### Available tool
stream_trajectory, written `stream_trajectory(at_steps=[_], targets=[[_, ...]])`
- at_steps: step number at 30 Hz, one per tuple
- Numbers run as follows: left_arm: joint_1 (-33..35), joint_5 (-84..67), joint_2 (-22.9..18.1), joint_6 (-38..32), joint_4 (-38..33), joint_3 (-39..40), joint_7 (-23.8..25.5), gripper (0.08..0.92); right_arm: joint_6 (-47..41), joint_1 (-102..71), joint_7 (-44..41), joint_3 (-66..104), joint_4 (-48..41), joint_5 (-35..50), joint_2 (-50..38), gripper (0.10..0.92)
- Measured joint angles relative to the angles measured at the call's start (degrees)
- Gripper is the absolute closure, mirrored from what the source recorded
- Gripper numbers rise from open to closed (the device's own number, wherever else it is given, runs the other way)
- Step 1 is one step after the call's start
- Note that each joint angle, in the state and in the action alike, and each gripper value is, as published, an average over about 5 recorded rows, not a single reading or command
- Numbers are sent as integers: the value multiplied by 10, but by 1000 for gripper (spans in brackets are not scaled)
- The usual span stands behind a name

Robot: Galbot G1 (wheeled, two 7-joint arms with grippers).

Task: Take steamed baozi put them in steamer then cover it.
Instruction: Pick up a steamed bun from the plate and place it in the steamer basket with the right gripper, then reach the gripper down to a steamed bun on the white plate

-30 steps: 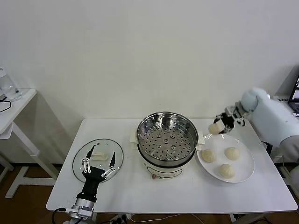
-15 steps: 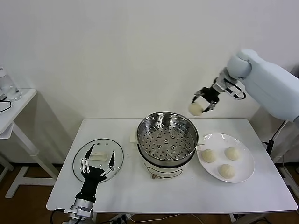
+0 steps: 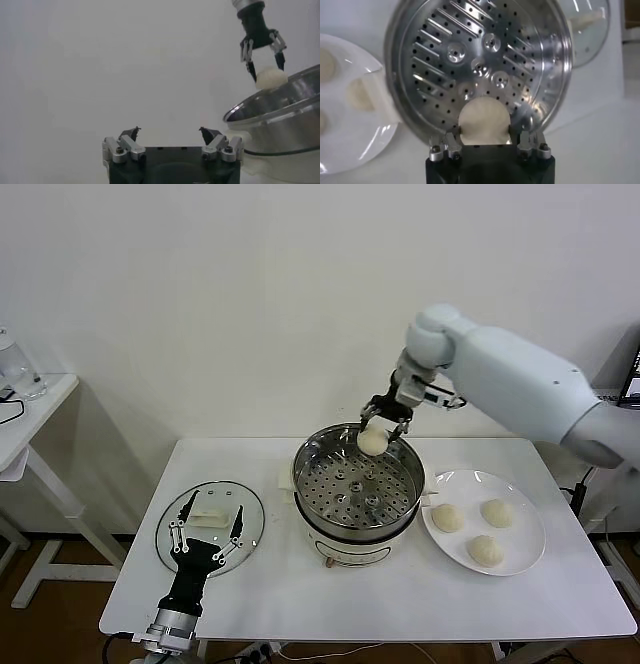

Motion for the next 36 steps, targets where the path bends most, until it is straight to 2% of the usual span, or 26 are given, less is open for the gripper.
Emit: stream_trajectory(at_steps=[9,16,20,28,36], targets=[[0,0,-2,-6,1,1,-2,177,5,-27,9,9,-30,-49,40,342],[1,-1,1,-9,1,-2,-6,177,7,-34,11,13,-35,-67,52,216],[1,-1,1,-9,1,-2,-7,177,5,-28,6,13,-25,-60,45,203],[-2,0,-1,-5,2,3,-8,177,-43,16,-21,-1,16,24,-20,203],[-7,5,1,0,7,6,-12,177,-158,60,-25,-52,28,158,-140,203]])
